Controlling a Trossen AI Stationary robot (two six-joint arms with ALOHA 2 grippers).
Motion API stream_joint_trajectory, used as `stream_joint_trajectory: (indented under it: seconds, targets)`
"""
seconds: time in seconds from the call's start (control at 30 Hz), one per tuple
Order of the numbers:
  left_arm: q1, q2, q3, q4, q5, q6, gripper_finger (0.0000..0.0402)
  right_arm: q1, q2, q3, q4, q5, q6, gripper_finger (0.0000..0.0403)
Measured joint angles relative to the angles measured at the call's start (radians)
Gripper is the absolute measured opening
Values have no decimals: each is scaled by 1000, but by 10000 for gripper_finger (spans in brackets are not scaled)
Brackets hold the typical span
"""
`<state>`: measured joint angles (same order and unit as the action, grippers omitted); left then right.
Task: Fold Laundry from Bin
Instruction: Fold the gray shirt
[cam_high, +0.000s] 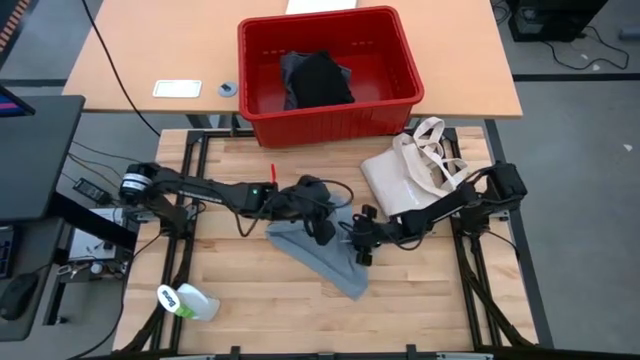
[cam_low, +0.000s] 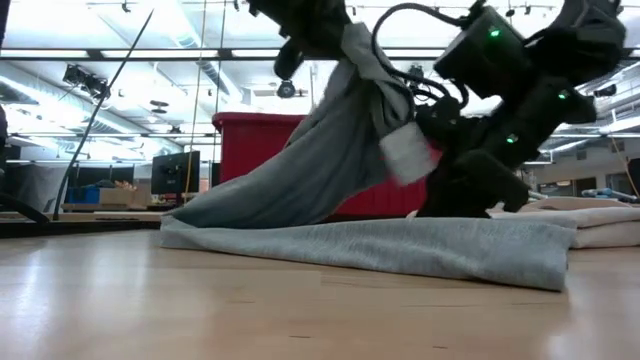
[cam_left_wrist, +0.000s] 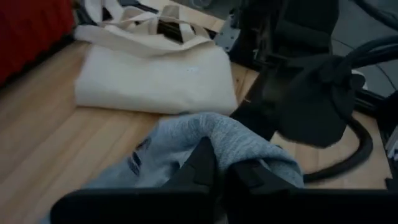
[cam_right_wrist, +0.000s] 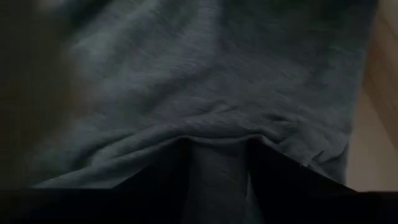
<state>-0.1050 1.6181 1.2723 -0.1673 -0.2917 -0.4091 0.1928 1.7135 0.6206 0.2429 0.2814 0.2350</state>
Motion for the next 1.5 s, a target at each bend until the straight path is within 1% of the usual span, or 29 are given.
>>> stream_joint_trajectory:
  seconds: [0.07,0.13,0.17,0.27,0.3,0.37,0.43,0.47,0.6,0.67,0.7,0.73,0.8,0.87,0.9,0.97,1.07,1.17,1.27,1.4,1.43,1.47,1.5]
  targets:
    - [-9,18,-4,-4,1,0,14,-4,-1,22,-53,-11,-2,171]
    - [-13,41,-1,52,3,0,14,0,-35,32,-166,-7,28,171]
    - [-18,45,-2,40,4,1,14,6,-53,38,-226,-1,52,171]
    - [-22,70,0,86,2,5,14,27,-136,40,-418,5,152,171]
    - [-22,74,-1,70,2,8,14,37,-160,40,-456,5,179,171]
    - [-21,90,-3,91,2,9,14,66,-212,44,-498,27,216,171]
    - [-21,95,-1,85,2,9,14,117,-247,43,-483,103,215,171]
    - [-21,96,-3,83,2,10,14,151,-255,45,-470,167,198,171]
    - [-21,104,-2,83,-1,10,14,302,-243,45,-445,514,105,171]
    - [-21,104,-2,88,-1,8,14,353,-216,43,-445,638,86,172]
    - [-21,104,-2,88,-1,9,14,367,-201,43,-437,663,84,175]
    - [-21,104,-2,93,-1,9,14,376,-189,43,-438,667,81,179]
    - [-21,104,-2,97,-1,8,14,374,-160,43,-420,632,76,195]
    - [-21,104,-2,99,-1,8,14,361,-132,43,-402,585,78,221]
    - [-21,104,-2,102,-1,9,14,353,-120,43,-390,582,77,236]
    - [-21,104,-2,102,-2,9,14,335,-103,43,-369,618,76,270]
    - [-21,104,-2,103,-2,9,14,309,-90,43,-367,744,95,318]
    - [-21,104,-2,104,-2,9,14,277,-89,43,-316,766,82,350]
    - [-17,104,-2,106,-2,9,14,246,-89,43,-212,721,13,360]
    - [-14,104,-2,105,-2,5,14,218,-89,43,-61,582,-96,351]
    - [-14,104,-2,105,-2,5,14,216,-89,43,-41,567,-102,348]
    - [-14,104,-2,105,-2,5,14,216,-89,43,-33,574,-103,344]
    - [-14,104,-2,105,-2,5,14,216,-89,43,-35,604,-96,340]
